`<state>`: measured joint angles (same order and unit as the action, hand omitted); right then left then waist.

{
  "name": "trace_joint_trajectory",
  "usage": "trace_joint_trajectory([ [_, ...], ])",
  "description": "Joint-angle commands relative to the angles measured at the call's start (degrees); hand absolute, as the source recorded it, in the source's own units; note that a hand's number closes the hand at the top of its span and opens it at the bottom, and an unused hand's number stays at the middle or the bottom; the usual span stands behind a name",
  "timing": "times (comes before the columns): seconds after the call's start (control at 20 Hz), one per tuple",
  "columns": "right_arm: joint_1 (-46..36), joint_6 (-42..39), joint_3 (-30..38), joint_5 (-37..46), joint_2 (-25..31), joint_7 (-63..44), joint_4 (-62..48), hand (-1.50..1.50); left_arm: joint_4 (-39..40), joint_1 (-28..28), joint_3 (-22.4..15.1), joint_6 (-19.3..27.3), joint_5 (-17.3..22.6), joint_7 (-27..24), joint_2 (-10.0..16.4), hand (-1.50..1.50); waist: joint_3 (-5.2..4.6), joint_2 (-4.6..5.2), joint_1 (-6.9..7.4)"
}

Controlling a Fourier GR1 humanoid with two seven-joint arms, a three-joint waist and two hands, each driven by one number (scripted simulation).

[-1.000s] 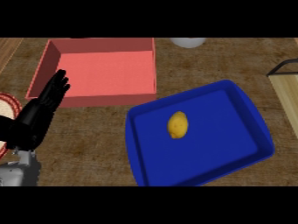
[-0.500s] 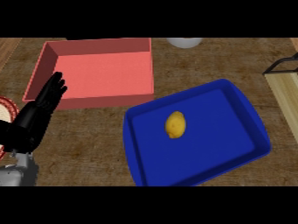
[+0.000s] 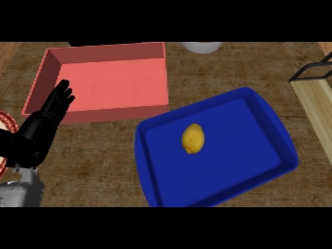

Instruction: Pick the croissant from the tray and place it in the tiered shelf

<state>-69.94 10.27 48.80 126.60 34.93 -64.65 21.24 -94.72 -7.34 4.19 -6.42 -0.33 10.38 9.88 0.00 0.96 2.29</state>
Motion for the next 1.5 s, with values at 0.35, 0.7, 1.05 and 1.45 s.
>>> trace_joint_trajectory([
  [0.35,-1.52,-25.47,2.27,3.01,0.60,-16.78,-1.17,-1.50,-2.11,1.00,-1.44,1.73,-1.77,1.07,-1.30,0.00,-0.10,-0.79,-0.79],
  [0.7,-3.50,-13.81,-1.03,5.79,-1.50,-14.18,7.68,-1.50,-0.58,1.57,-0.48,0.55,-0.94,-0.51,-0.69,0.00,0.00,-0.60,-0.84],
  [1.05,-12.02,-12.25,-5.73,11.12,-2.05,-16.39,16.55,-1.50,-1.33,1.80,-1.38,-0.42,-1.07,0.10,-0.35,0.00,-0.07,-0.25,0.93],
  [1.45,-16.72,-6.83,-8.52,14.32,-6.75,-20.30,35.83,-1.50,-1.23,2.05,0.65,-0.35,-0.07,-0.12,0.46,0.00,-0.12,-1.11,-0.04],
])
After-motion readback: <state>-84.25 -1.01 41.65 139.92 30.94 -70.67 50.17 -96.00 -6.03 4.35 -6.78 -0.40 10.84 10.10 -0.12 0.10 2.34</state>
